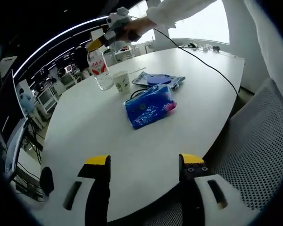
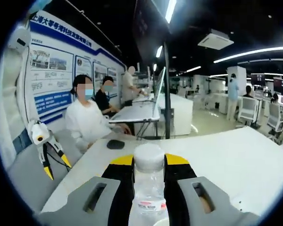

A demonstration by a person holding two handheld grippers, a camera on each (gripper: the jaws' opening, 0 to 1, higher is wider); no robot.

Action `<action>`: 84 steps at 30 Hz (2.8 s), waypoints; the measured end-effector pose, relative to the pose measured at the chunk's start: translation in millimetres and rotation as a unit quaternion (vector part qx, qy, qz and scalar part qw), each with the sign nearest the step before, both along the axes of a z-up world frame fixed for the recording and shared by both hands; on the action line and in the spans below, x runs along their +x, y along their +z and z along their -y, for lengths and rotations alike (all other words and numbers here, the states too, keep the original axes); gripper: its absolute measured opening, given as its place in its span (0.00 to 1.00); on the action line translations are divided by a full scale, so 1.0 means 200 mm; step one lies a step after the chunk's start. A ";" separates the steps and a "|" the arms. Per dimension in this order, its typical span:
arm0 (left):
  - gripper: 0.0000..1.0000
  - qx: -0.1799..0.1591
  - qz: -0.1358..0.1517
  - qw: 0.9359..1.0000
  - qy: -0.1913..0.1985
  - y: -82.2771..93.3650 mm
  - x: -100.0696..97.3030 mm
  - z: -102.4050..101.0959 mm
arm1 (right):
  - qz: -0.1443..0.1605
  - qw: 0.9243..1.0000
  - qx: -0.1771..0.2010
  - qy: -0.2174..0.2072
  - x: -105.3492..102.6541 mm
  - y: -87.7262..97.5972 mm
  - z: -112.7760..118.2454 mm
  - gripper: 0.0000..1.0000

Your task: Arrange the tabletop items into an orderly group along one side of the table until the central work area is clear of visible clutter.

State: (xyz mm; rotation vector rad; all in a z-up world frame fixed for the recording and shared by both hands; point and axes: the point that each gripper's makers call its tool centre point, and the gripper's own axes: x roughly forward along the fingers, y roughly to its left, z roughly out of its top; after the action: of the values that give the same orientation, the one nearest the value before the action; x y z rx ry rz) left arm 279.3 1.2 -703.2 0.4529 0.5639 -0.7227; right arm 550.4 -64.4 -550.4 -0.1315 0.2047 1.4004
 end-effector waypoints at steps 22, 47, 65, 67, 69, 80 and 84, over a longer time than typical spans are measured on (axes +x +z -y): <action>0.54 0.025 -0.030 0.999 -0.006 -0.07 -0.03 -0.02 | -0.015 1.000 0.003 0.021 0.10 -0.18 0.01 0.20; 0.52 0.030 -0.037 0.999 -0.011 -0.09 -0.04 -0.02 | 0.012 0.999 -0.029 0.041 0.10 -0.27 0.00 0.20; 0.53 0.034 -0.039 0.999 -0.012 -0.10 -0.04 -0.03 | 0.023 0.999 -0.029 0.040 0.10 -0.28 0.04 0.20; 0.53 0.035 -0.039 0.999 -0.013 -0.10 -0.04 -0.03 | 0.019 0.999 -0.024 0.037 0.10 -0.28 0.04 0.20; 0.53 0.034 -0.038 0.999 -0.012 -0.10 -0.04 -0.02 | 0.018 0.999 -0.021 0.031 0.10 -0.28 0.04 0.21; 0.56 0.034 -0.037 0.999 -0.014 -0.09 -0.04 -0.02 | -0.005 1.000 -0.004 -0.010 0.13 -0.28 0.05 0.22; 0.56 0.036 -0.036 0.999 -0.015 -0.09 -0.04 -0.02 | -0.037 0.998 0.027 -0.042 0.15 -0.23 0.05 0.30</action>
State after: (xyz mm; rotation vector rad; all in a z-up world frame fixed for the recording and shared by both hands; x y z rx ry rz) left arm 271.4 5.7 -722.1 0.5053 0.6539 -0.7513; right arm 579.6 -75.2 -596.1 -0.0261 0.2298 1.3269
